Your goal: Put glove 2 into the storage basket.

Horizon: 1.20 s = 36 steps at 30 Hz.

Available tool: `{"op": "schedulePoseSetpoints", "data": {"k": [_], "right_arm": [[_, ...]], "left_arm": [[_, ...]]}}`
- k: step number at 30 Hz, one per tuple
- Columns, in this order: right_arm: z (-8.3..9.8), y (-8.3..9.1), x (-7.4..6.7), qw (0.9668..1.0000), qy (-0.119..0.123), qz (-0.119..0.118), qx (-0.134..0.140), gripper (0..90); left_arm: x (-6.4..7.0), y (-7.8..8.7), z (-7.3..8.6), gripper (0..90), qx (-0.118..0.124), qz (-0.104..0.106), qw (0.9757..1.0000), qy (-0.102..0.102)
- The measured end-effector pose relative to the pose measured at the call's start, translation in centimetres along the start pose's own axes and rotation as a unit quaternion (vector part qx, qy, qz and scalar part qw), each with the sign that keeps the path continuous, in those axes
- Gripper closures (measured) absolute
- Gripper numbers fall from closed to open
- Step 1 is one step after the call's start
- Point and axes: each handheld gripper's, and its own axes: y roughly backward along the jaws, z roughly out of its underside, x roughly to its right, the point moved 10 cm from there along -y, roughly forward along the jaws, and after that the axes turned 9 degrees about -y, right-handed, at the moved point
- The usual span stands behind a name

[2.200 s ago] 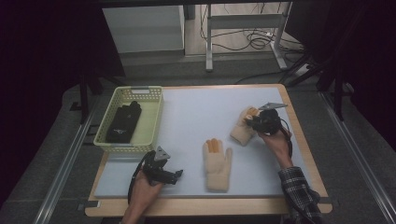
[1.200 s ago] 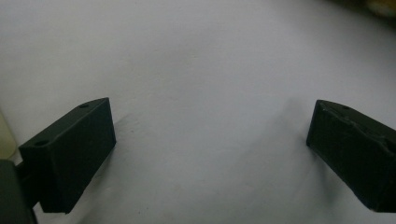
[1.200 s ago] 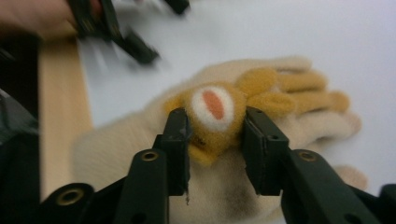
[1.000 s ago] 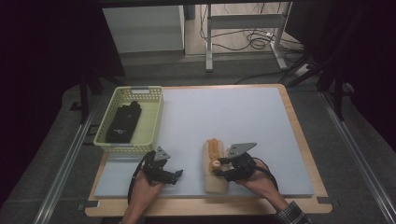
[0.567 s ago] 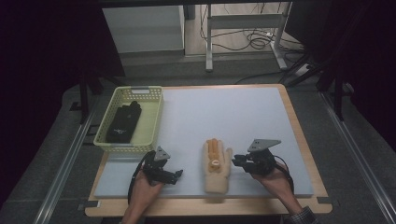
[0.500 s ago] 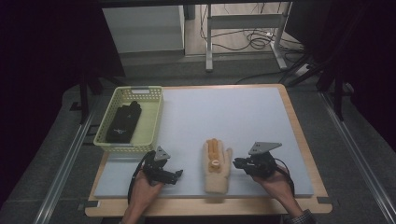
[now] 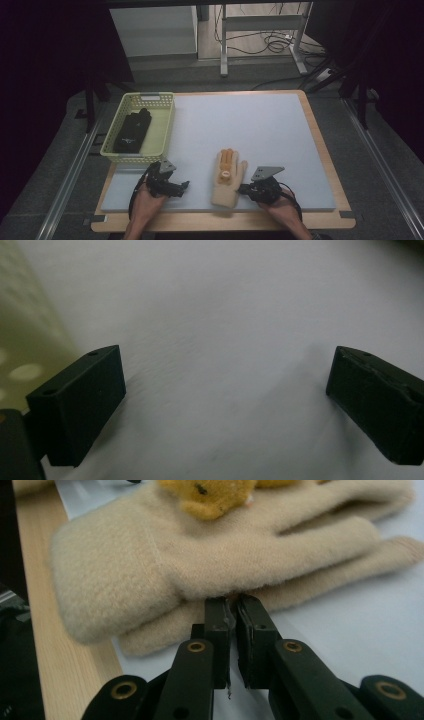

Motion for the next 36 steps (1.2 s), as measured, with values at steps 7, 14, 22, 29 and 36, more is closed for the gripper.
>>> {"op": "schedulePoseSetpoints", "data": {"k": [7, 14, 22, 29, 36], "right_arm": [[-1.6, -2.5, -1.4, 0.9999, 0.015, 0.0, 0.003, 80.6], [-2.7, -4.2, -2.5, 0.9992, 0.038, 0.01, 0.002, 78.0], [-3.0, -0.9, 1.0, 0.9971, 0.027, 0.068, 0.022, 62.4], [-2.5, 1.6, 5.1, 0.9929, -0.007, 0.114, 0.03, 52.9], [-1.4, 3.4, 8.7, 0.9861, -0.035, 0.159, 0.034, 43.5]], "left_arm": [[-1.3, 0.6, 0.8, 2.2, -0.004, -0.017, 0.9999, 0.0], [-1.7, 0.3, 1.3, 0.5, 0.003, 0.003, 0.9996, 0.026], [-1.7, 0.2, 1.3, 0.0, 0.001, 0.004, 0.9995, 0.03], [-1.7, 0.2, 1.3, 0.0, 0.001, 0.004, 0.9995, 0.031], [-1.7, 0.2, 1.3, 0.0, 0.002, 0.006, 0.9995, 0.032]]}}
